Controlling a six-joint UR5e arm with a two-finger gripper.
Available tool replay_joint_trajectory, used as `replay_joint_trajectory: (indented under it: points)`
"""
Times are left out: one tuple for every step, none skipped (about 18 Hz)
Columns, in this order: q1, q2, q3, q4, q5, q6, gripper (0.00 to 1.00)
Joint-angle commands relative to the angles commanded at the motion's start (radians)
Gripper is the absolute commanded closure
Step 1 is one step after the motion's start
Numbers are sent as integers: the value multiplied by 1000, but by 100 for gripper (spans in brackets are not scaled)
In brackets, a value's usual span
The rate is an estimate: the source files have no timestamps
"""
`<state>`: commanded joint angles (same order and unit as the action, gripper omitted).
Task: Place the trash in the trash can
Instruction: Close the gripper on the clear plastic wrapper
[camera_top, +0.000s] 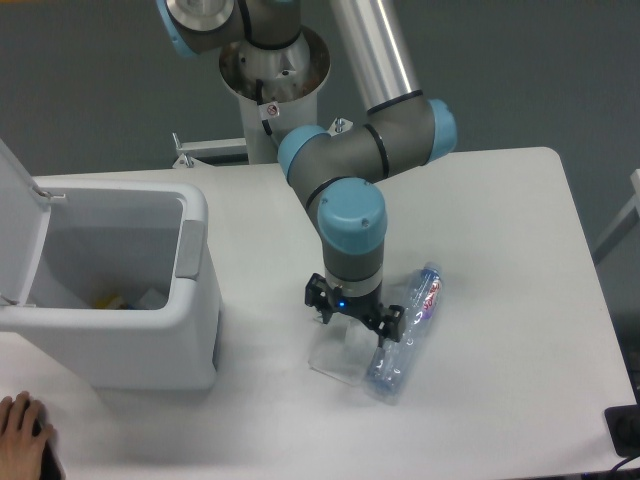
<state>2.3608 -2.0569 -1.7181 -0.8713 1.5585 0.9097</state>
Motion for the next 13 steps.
replay_joint_trajectory:
  points:
    - [-5,-15,0,0,0,0,0]
    - [-11,-22,0,2,0,-2,0]
    - [-11,-25,3,0,0,-6,3]
    - [-12,-25,2,0,0,-9,10]
    - [-14,-26,0,0,0,-14,24]
    - [-15,-26,-2,-2,0,-14,53]
    - [-15,-25,0,-2,0,-14,84]
    - [-14,-25,0,-2,0,-14,100]
    - [-14,-22,2,-2,2,-15,100]
    - [-14,-19,2,-3,5,-14,100]
    - [-14,-16,0,-3,11,-17,100]
    - [-12,-12,0,-5,8,-28,100]
    - [-12,-9,0,-3,5,-53,100]
